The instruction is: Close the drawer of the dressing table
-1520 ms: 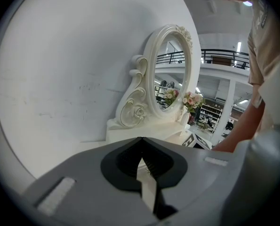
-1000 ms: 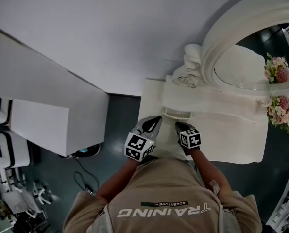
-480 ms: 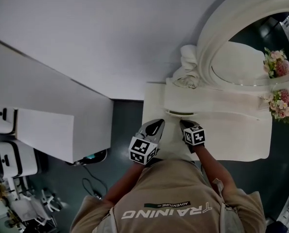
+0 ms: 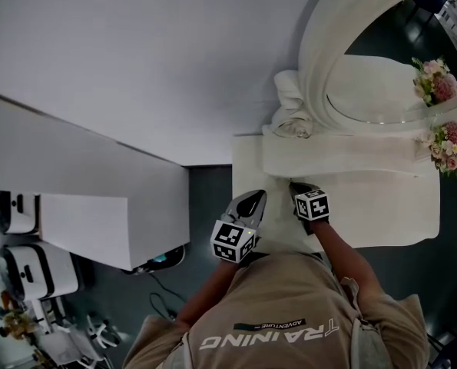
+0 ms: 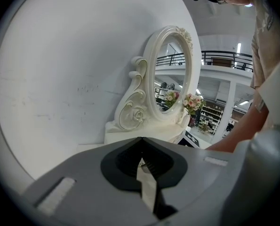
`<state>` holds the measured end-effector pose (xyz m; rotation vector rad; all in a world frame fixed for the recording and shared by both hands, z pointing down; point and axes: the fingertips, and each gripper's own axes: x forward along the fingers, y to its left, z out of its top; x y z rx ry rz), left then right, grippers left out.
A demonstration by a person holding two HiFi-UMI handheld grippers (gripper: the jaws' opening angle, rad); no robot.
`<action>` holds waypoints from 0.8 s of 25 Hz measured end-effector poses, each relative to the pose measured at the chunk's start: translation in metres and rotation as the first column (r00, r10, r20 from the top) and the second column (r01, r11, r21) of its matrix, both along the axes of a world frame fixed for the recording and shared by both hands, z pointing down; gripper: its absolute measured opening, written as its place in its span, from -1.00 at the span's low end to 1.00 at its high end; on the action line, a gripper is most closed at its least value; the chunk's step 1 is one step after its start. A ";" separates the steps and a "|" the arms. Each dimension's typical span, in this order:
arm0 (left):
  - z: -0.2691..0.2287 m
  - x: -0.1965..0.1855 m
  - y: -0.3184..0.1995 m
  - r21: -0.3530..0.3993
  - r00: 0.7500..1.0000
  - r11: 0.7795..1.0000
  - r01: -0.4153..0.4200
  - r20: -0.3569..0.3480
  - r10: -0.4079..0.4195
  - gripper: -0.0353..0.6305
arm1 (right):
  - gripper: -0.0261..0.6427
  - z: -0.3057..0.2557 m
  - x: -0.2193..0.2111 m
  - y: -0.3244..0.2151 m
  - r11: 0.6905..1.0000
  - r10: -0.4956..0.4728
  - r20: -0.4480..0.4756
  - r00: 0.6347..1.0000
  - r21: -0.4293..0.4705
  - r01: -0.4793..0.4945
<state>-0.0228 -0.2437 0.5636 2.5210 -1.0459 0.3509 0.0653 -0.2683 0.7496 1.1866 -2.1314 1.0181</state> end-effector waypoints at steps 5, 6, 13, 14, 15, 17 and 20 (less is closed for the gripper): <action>0.002 0.001 -0.002 -0.006 1.000 1.000 -0.011 0.004 0.011 -0.84 | -0.92 -0.001 0.004 -0.008 1.000 0.017 -0.005 1.000 0.007 -0.017; 0.002 0.002 -0.002 -0.007 1.000 1.000 -0.013 0.004 0.013 -0.84 | -0.92 -0.001 0.005 -0.009 1.000 0.018 -0.005 1.000 0.006 -0.018; 0.001 0.006 -0.004 -0.003 1.000 1.000 -0.023 0.001 0.023 -0.84 | -0.92 -0.003 0.005 -0.010 1.000 0.012 0.000 1.000 0.017 -0.012; 0.001 0.006 -0.004 -0.003 1.000 1.000 -0.023 0.001 0.023 -0.84 | -0.91 -0.006 0.006 -0.009 1.000 0.015 0.006 1.000 0.024 -0.015; 0.000 0.006 -0.003 -0.003 1.000 1.000 -0.023 0.000 0.023 -0.84 | -0.92 -0.009 0.007 -0.008 0.999 0.018 0.013 1.000 0.030 -0.018; -0.001 0.006 -0.001 0.003 1.000 1.000 -0.021 -0.001 0.021 -0.84 | -0.92 -0.016 0.010 -0.005 0.999 0.025 0.033 0.999 0.042 -0.026; -0.005 0.009 0.000 0.016 1.000 1.000 -0.021 -0.003 0.021 -0.84 | -0.92 -0.031 0.017 0.002 0.997 0.035 0.073 0.997 0.065 -0.040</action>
